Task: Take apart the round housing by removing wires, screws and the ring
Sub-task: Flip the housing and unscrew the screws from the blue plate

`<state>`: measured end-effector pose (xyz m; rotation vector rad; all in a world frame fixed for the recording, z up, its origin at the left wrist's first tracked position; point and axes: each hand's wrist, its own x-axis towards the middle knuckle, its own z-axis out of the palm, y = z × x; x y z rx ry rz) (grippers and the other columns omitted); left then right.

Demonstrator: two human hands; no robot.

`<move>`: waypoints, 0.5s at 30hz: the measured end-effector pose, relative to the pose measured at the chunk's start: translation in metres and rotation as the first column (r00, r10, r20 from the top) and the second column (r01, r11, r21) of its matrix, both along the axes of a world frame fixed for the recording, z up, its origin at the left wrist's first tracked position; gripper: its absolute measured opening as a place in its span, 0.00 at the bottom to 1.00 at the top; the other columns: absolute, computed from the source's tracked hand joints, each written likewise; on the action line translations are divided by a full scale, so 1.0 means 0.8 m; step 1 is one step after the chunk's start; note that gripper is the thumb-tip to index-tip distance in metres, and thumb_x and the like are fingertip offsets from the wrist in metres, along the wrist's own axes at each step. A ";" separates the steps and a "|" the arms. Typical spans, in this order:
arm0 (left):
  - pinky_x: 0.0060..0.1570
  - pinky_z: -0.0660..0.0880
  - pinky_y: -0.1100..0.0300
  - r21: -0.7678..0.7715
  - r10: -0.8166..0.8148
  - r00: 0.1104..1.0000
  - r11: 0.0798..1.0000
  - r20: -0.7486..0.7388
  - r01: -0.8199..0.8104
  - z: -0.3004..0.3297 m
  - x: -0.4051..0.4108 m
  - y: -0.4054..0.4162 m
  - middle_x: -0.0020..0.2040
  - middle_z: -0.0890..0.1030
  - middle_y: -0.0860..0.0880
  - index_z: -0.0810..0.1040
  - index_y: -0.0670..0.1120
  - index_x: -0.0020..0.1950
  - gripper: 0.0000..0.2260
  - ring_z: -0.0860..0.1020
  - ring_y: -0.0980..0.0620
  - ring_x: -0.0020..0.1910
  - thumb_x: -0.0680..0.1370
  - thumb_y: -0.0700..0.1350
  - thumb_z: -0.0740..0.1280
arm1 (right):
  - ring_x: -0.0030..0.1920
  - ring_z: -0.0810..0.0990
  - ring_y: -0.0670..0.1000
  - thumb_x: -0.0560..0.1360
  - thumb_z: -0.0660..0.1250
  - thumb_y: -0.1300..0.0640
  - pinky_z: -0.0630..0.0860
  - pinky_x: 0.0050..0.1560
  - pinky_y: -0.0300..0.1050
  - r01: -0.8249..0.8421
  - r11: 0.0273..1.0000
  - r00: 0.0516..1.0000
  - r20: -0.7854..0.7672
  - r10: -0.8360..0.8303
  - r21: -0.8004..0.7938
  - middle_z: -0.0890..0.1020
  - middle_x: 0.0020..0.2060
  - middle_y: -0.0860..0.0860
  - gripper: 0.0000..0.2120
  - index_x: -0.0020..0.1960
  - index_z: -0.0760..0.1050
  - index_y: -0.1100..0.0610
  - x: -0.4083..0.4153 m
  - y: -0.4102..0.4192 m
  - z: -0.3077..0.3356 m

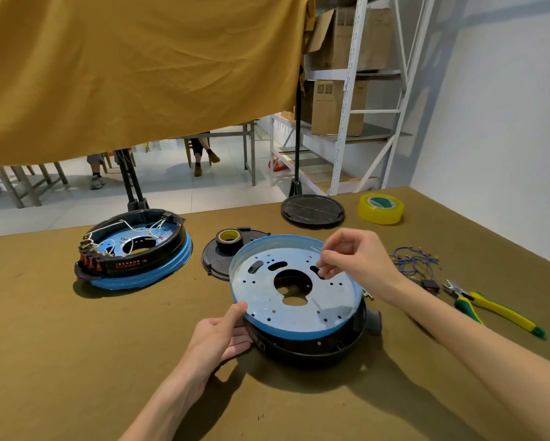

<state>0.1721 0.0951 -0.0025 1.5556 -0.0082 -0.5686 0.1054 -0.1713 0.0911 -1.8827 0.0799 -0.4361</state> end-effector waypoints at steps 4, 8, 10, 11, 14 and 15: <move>0.46 0.84 0.56 0.016 0.037 0.999 0.999 0.026 -0.037 -0.003 -0.003 -0.003 0.47 0.88 0.43 0.80 0.46 0.50 0.18 0.88 0.48 0.46 0.77 0.61 0.69 | 0.35 0.86 0.57 0.72 0.71 0.69 0.83 0.38 0.48 0.272 0.960 0.962 -0.010 -0.274 -0.071 0.86 0.34 0.56 0.06 0.46 0.80 0.61 -0.038 -0.059 -0.024; 0.44 0.84 0.56 0.016 0.051 0.999 0.999 0.003 -0.051 0.003 -0.004 -0.003 0.51 0.86 0.40 0.78 0.46 0.49 0.17 0.88 0.46 0.47 0.78 0.60 0.68 | 0.33 0.86 0.47 0.74 0.72 0.65 0.82 0.36 0.39 0.324 0.890 0.896 -0.198 -0.397 -0.320 0.86 0.31 0.49 0.05 0.48 0.82 0.57 -0.067 -0.102 -0.056; 0.42 0.84 0.57 0.023 0.044 0.999 0.999 0.000 -0.044 0.005 -0.006 -0.004 0.51 0.86 0.40 0.78 0.46 0.49 0.17 0.88 0.46 0.47 0.79 0.60 0.68 | 0.33 0.85 0.45 0.76 0.72 0.63 0.79 0.38 0.36 0.256 0.841 0.890 -0.224 -0.397 -0.476 0.85 0.31 0.48 0.05 0.45 0.81 0.54 -0.072 -0.110 -0.068; 0.41 0.84 0.57 0.022 0.047 0.999 0.999 -0.007 -0.047 0.005 -0.006 -0.004 0.50 0.86 0.39 0.78 0.46 0.49 0.17 0.88 0.46 0.46 0.79 0.60 0.68 | 0.35 0.84 0.44 0.77 0.72 0.62 0.78 0.40 0.35 0.215 0.810 0.893 -0.227 -0.390 -0.545 0.85 0.32 0.48 0.06 0.44 0.80 0.52 -0.072 -0.112 -0.071; 0.39 0.84 0.58 0.007 0.057 0.997 0.998 -0.043 -0.057 0.005 -0.005 -0.004 0.48 0.87 0.39 0.79 0.43 0.50 0.18 0.88 0.46 0.44 0.79 0.59 0.69 | 0.43 0.81 0.44 0.77 0.71 0.62 0.73 0.43 0.31 0.104 0.762 0.907 -0.253 -0.336 -0.639 0.83 0.41 0.47 0.06 0.46 0.81 0.50 -0.069 -0.115 -0.074; 0.39 0.84 0.58 0.002 0.058 0.997 0.998 -0.056 -0.058 0.005 -0.004 -0.004 0.48 0.87 0.39 0.79 0.43 0.50 0.18 0.88 0.45 0.44 0.78 0.59 0.70 | 0.44 0.80 0.44 0.77 0.71 0.61 0.72 0.43 0.31 0.079 0.747 0.910 -0.259 -0.325 -0.660 0.83 0.43 0.47 0.06 0.48 0.82 0.51 -0.067 -0.116 -0.074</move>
